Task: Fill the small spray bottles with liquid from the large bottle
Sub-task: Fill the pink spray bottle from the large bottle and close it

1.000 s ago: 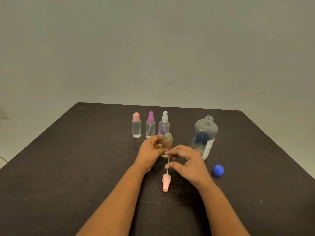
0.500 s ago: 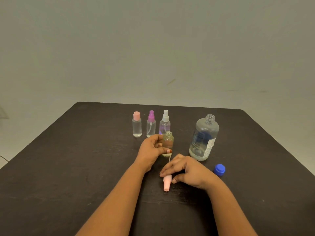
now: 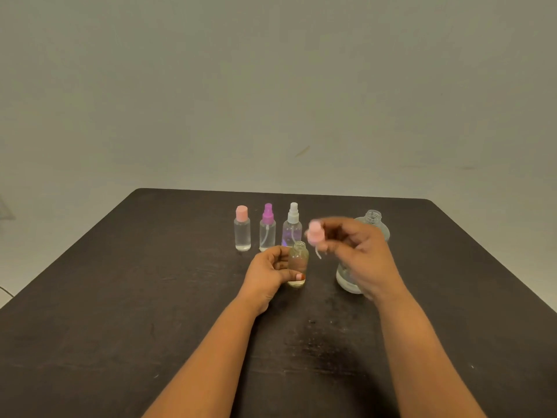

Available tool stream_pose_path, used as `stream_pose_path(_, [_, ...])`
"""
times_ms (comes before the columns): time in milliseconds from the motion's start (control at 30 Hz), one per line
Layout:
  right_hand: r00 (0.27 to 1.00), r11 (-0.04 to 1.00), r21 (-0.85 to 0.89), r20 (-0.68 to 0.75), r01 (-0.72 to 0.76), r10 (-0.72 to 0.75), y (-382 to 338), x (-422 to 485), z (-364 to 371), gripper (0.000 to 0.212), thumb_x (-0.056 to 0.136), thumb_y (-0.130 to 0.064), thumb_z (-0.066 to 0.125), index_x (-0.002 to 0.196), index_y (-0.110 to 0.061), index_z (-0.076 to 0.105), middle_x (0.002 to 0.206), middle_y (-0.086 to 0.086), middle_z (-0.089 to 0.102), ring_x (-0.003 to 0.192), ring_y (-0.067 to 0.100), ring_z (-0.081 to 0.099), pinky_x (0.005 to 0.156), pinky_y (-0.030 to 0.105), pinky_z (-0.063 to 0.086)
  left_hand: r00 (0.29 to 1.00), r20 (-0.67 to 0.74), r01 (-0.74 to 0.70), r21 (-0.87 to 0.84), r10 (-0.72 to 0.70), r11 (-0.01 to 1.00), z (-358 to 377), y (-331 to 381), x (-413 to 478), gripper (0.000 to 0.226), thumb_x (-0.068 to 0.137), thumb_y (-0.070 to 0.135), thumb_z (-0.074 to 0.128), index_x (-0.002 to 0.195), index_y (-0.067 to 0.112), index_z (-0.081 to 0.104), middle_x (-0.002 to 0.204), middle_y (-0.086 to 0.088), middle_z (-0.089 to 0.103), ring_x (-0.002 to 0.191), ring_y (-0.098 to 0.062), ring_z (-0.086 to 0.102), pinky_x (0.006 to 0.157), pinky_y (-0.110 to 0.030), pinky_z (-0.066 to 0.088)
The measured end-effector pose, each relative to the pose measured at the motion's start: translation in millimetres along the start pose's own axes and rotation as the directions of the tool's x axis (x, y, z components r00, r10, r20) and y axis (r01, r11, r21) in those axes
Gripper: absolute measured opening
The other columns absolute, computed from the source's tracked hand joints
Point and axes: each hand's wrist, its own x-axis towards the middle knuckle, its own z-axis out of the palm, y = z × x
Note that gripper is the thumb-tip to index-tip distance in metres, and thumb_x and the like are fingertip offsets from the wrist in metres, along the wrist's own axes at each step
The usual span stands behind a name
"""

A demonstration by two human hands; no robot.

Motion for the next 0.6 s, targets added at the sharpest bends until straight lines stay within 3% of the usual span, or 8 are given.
stream_pose_path(100, [0.988, 0.998, -0.009, -0.143, 0.063, -0.064, -2, 18, 3, 0.035, 0.082, 0.011, 0.059, 0.095, -0.02, 0.066, 0.082, -0.014, 0.072, 0.074, 0.001, 0.062, 0.06, 0.016, 0.047, 1.0, 0.0, 0.022, -0.008, -0.022, 1.0, 0, 1, 1, 0.042, 0.069, -0.019, 0.065, 0.096, 0.012, 0.063, 0.089, -0.002, 0.071, 0.083, -0.009, 0.069, 0.079, -0.024, 0.056])
stream_pose_path(233, [0.96, 0.994, -0.018, -0.258, 0.106, -0.107, 7, 25, 9, 0.035, 0.085, 0.01, 0.056, 0.1, -0.02, 0.064, 0.087, -0.011, 0.073, 0.074, 0.001, 0.062, 0.065, 0.016, 0.048, 1.0, 0.005, 0.022, -0.012, -0.022, 1.0, -1, 0, 2, 0.043, 0.068, -0.02, 0.065, 0.104, 0.005, 0.062, 0.092, -0.004, 0.071, 0.087, -0.014, 0.068, 0.08, -0.024, 0.056])
stream_pose_path(500, [0.957, 0.997, -0.019, -0.282, 0.07, -0.072, 23, 23, 25, 0.029, 0.087, 0.006, 0.056, 0.106, -0.015, 0.063, 0.1, 0.007, 0.07, 0.076, -0.001, 0.06, 0.072, 0.019, 0.049, 0.999, 0.025, 0.025, -0.026, -0.024, 0.999, -2, -1, 4, 0.043, 0.068, -0.022, 0.064, 0.102, 0.006, 0.063, 0.091, -0.005, 0.071, 0.086, -0.014, 0.068, 0.081, -0.027, 0.056])
stream_pose_path(600, [0.961, 0.999, -0.049, -0.275, 0.021, -0.034, 33, 21, 28, 0.033, 0.086, 0.005, 0.057, 0.104, -0.023, 0.063, 0.1, 0.004, 0.07, 0.082, 0.002, 0.061, 0.076, 0.023, 0.05, 0.999, 0.034, 0.027, -0.026, -0.026, 0.999, -3, 1, 4, 0.043, 0.069, -0.02, 0.064, 0.103, 0.006, 0.062, 0.095, -0.007, 0.07, 0.091, -0.017, 0.068, 0.086, -0.031, 0.055])
